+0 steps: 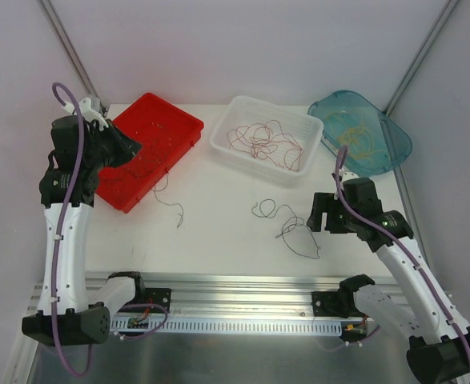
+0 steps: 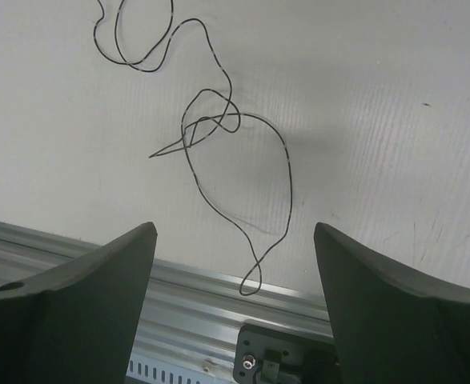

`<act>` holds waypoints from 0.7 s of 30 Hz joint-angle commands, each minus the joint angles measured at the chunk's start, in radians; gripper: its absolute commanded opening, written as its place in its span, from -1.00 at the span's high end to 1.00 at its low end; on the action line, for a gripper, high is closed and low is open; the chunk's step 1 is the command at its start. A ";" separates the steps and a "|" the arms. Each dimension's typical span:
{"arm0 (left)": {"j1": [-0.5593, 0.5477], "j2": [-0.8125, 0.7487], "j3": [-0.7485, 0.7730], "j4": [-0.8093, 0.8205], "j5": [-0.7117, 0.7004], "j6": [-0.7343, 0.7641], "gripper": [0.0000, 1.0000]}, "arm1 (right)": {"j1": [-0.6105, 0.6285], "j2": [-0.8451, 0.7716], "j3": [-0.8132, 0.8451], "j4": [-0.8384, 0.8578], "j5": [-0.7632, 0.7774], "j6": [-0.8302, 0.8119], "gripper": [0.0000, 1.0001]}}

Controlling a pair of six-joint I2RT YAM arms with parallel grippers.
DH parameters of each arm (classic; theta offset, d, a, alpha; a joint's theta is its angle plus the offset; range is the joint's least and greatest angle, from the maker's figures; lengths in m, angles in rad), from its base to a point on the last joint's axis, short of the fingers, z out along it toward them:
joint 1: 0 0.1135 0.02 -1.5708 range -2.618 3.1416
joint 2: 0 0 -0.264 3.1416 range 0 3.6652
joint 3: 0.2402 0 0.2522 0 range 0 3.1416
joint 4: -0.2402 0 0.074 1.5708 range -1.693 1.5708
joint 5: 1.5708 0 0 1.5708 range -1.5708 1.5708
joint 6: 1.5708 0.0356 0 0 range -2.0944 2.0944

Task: Untangle the cables
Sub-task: Place the cable in the bin.

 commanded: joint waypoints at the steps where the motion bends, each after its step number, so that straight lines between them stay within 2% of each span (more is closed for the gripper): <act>1: 0.006 0.069 0.162 0.025 -0.011 -0.042 1.00 | -0.003 -0.045 -0.006 0.033 -0.054 -0.011 -0.68; 6: 0.007 0.210 0.388 0.023 -0.063 -0.059 1.00 | -0.003 -0.099 -0.020 0.034 -0.060 -0.008 -0.76; 7: 0.004 0.232 0.464 0.023 -0.097 -0.053 1.00 | -0.003 -0.104 -0.020 0.033 -0.062 -0.006 -0.76; 11: 0.011 0.344 0.615 0.028 -0.191 -0.030 1.00 | -0.002 -0.122 -0.023 0.031 -0.068 -0.012 -0.77; 14: 0.018 0.430 0.659 0.055 -0.278 -0.004 1.00 | -0.002 -0.133 -0.026 0.030 -0.068 -0.022 -0.78; 21: 0.055 0.621 0.618 0.172 -0.349 0.028 1.00 | -0.002 -0.133 -0.030 0.033 -0.089 -0.052 -0.78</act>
